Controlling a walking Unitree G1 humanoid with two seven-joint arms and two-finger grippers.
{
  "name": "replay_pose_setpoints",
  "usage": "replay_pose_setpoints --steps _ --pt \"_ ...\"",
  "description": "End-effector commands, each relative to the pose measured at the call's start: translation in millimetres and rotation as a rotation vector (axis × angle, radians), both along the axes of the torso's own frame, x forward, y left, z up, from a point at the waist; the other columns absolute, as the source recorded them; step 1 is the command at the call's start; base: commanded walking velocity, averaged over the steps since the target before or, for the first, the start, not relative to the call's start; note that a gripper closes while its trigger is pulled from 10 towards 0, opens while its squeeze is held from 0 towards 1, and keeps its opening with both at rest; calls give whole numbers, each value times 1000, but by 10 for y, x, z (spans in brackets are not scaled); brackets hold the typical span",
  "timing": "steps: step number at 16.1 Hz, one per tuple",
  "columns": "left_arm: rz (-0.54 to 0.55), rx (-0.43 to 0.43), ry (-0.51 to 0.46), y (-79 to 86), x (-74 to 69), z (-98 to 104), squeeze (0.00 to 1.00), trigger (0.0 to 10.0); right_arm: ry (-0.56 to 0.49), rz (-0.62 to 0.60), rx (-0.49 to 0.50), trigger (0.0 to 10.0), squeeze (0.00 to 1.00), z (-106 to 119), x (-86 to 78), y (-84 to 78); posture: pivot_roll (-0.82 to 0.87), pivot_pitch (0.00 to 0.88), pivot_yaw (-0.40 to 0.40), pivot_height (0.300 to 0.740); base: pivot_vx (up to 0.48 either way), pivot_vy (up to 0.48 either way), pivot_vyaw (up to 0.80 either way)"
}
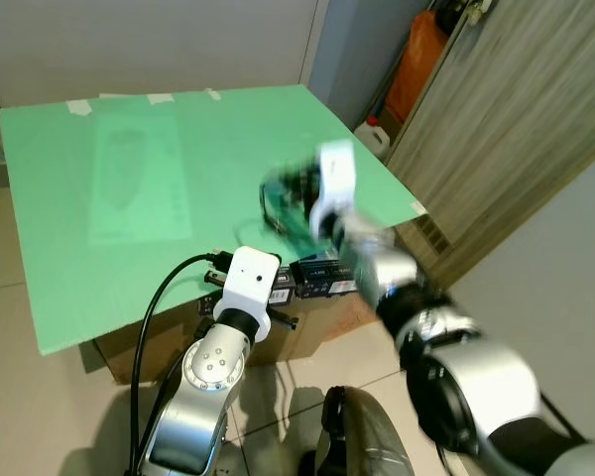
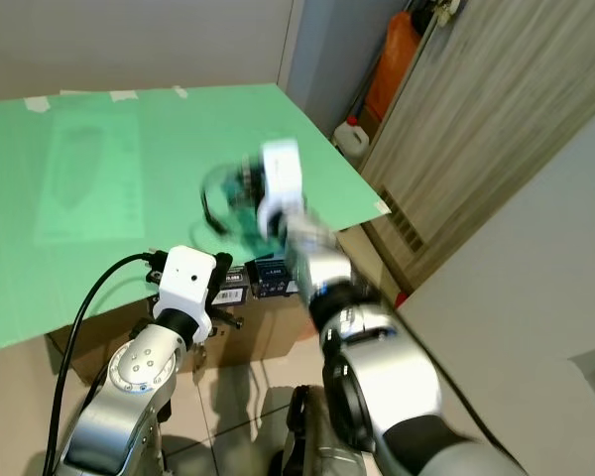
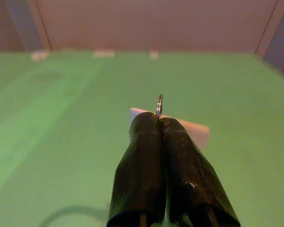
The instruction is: Hang keys on a hook
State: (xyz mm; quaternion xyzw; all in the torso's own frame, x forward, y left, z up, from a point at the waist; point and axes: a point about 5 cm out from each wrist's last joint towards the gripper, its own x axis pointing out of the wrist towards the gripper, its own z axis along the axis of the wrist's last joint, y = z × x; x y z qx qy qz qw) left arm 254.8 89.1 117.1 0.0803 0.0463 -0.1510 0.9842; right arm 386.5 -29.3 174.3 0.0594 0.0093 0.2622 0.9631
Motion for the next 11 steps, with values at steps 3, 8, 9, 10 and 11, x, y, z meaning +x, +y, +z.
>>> replay_pose_setpoints --steps 3,8,9,10,11 --pt "-6 -2 5 -19 31 -28 0 10000 -9 -46 15 0 0 16 58 -241 221 70 -232 602 0 0 0" --pt "25 28 2 69 99 -63 0 10000 -52 -1 -62 0 0 -11 34 -328 205 42 -220 602 0 0 0" --pt "58 46 -9 121 163 -62 0 10000 -63 -11 -113 0 0 -81 19 -450 194 25 -211 602 0 0 0" --pt "72 50 -14 144 189 -59 0 10000 -58 -20 -115 0 0 -106 13 -496 189 18 -208 602 0 0 0" --pt "98 48 -26 178 250 -50 0 10000 -48 -46 -122 0 0 -163 2 -600 175 1 -201 602 0 0 0"
